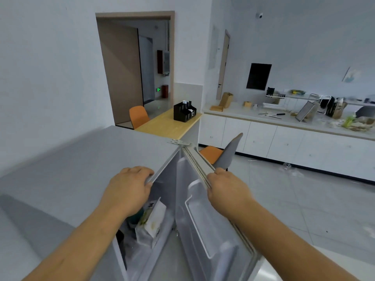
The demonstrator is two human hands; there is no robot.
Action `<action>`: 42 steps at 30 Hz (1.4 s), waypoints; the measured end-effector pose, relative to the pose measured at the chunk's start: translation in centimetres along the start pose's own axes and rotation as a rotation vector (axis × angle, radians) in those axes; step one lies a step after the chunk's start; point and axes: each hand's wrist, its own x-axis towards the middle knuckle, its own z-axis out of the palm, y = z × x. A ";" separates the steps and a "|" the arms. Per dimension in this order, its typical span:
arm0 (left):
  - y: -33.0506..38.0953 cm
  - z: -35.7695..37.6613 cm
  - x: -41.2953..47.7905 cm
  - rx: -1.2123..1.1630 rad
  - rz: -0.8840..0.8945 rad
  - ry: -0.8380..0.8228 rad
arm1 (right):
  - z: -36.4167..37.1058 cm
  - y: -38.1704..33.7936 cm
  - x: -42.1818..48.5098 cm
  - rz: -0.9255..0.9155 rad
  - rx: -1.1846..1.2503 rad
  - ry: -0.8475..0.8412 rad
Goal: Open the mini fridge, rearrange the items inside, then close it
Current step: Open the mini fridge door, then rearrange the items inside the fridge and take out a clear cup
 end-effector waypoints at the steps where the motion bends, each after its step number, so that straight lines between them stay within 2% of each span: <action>1: 0.1 -0.2 -0.1 0.002 -0.003 0.002 | -0.1 0.9 -0.4 0.010 -0.013 0.000; 10: 1.1 -0.9 -0.6 0.065 -0.060 -0.003 | 0.9 8.6 -2.6 0.108 -0.060 -0.005; 15: 3.0 0.1 -1.6 0.209 -0.106 -0.035 | 1.4 13.3 -2.5 0.048 -0.020 0.004; 17: 4.0 0.3 -1.8 0.278 -0.094 -0.090 | 1.7 15.1 -2.4 0.104 -0.059 -0.030; 20: 5.8 0.5 -2.7 0.265 -0.166 -0.105 | 1.9 18.3 -2.4 0.152 -0.111 -0.024; 26: 8.0 1.7 -5.4 0.348 -0.239 -0.078 | 2.5 21.8 -1.6 0.073 -0.158 0.018; 30: 9.8 2.2 -6.0 0.362 -0.255 -0.076 | 2.2 20.3 -1.2 0.044 -0.114 0.046; 32: 10.8 2.5 -6.5 0.325 -0.222 -0.053 | 2.8 18.1 -1.5 -0.097 -0.006 0.129; 34: 11.6 3.2 -7.2 0.259 -0.197 -0.058 | 3.8 14.9 -2.0 -0.265 0.115 0.140; 38: 12.0 6.0 -9.2 0.194 -0.274 -0.156 | 7.2 8.1 -2.6 -0.468 0.237 -0.012; 42: 10.3 9.1 -10.4 0.029 -0.448 -0.195 | 11.2 2.9 -1.6 -0.487 0.297 -0.161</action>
